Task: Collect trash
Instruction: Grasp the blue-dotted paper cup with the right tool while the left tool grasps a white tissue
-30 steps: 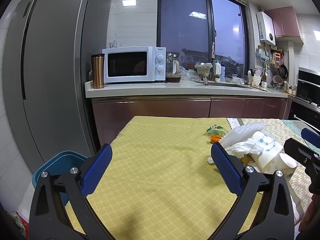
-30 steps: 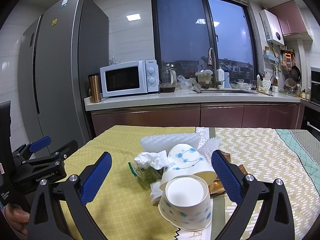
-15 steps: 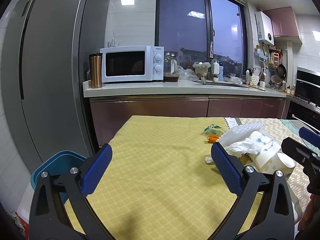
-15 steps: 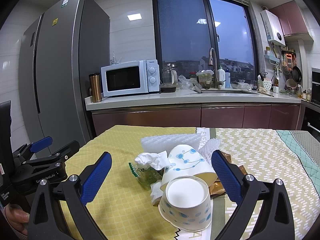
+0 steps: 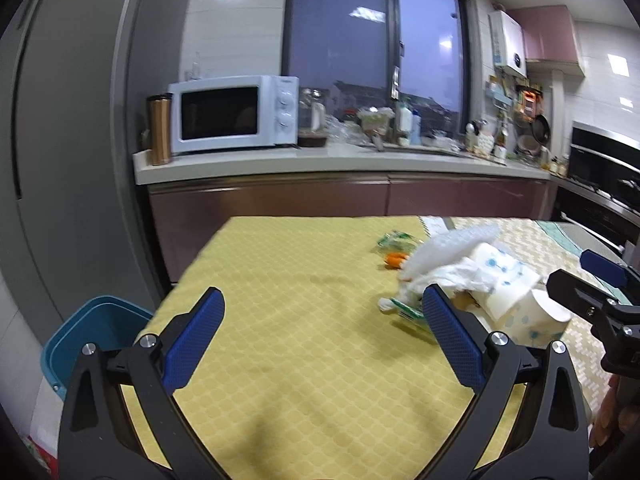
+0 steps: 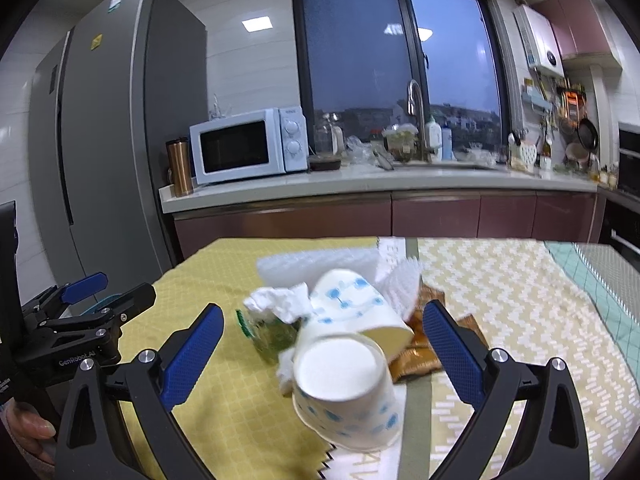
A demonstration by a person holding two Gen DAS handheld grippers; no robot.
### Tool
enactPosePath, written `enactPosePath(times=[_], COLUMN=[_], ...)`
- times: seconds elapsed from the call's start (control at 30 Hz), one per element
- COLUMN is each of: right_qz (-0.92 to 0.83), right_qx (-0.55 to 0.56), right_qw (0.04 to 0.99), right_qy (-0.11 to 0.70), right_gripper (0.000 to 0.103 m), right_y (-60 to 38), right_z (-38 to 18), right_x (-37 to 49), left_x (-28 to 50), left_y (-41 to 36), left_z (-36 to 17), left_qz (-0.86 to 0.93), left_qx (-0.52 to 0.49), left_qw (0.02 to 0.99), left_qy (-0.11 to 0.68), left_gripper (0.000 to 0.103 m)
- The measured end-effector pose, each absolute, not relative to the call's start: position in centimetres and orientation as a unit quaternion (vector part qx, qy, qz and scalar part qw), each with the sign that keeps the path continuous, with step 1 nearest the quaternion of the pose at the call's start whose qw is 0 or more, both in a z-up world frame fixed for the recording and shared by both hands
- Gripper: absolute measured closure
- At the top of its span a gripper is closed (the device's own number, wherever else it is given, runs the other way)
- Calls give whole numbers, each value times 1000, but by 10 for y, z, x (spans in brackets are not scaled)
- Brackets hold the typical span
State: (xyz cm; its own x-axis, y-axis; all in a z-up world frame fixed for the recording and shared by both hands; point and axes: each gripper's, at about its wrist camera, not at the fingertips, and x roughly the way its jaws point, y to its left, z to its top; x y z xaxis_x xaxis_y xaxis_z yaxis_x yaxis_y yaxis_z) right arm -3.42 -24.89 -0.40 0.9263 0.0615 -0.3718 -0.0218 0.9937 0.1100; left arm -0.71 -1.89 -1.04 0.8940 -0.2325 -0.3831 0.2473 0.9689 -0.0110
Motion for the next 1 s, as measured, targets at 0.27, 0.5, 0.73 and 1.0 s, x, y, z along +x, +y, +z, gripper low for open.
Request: enactPosePath(times=[0.27,0.5,0.73,1.0], right_qz=[47,63,77,84], right_qx=[72,93,115,123], right_qw=[968,961,958,961], right_qy=[237,253,251,232], right_gripper=[23,34,44,44], right_y=[-260,-267,-280,-294], right_z=[-26,-35,-35,-22], right_x=[-35,-30,-32,-41], left_x=[6,27,33,53], left_y=[-49,-71,-101,-113], left_z=[-25,-34,-36,-30], left_qz=[-179,-224,-256,-266], left_qx=[45,43,64,80], left_qw=[957,938,929,924], left_qy=[225,260,260,264], left_gripper=[6,10,20,44])
